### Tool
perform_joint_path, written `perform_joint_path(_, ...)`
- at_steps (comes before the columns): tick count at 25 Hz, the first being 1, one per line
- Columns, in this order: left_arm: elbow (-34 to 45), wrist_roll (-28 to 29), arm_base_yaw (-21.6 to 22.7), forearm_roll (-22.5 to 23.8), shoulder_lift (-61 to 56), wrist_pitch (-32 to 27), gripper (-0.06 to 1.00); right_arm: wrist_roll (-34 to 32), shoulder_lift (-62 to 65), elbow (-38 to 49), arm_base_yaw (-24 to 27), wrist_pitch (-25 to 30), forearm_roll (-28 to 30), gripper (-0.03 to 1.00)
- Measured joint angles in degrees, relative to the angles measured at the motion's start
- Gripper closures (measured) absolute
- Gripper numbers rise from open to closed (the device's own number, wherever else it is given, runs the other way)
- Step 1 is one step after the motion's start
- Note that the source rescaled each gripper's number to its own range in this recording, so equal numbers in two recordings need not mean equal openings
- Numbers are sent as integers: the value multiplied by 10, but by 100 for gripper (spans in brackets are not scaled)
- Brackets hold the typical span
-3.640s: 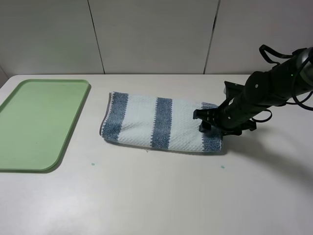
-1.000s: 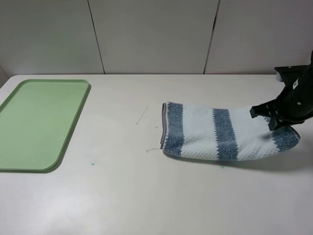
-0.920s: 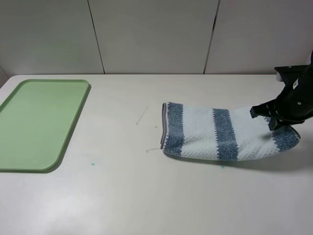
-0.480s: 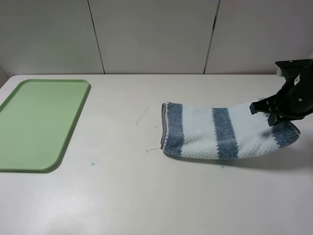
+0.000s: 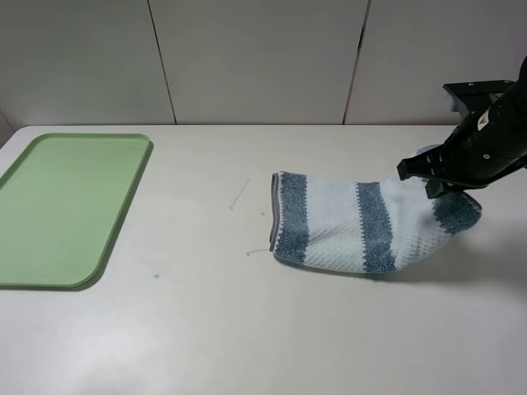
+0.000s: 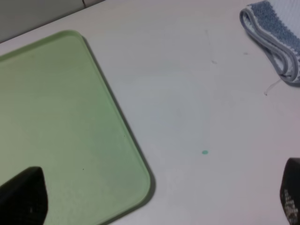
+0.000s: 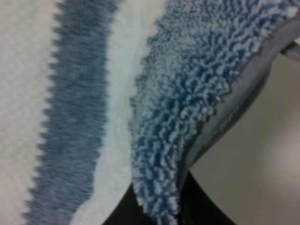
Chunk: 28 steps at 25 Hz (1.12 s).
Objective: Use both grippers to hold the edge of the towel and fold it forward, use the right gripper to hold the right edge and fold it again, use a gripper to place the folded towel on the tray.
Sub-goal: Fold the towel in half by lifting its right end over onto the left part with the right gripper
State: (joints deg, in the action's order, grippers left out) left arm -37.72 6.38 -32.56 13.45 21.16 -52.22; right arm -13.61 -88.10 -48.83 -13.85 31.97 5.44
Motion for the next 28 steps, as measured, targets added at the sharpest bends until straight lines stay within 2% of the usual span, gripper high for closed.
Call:
perform_joint_path(10,0,0,0,0,0,0,-6,-16,0,0,-58,-46,-51,90)
perform_joint_path(28,0,1,0,0,0,0,-6,-18,0,0,-129,-145,-147,90)
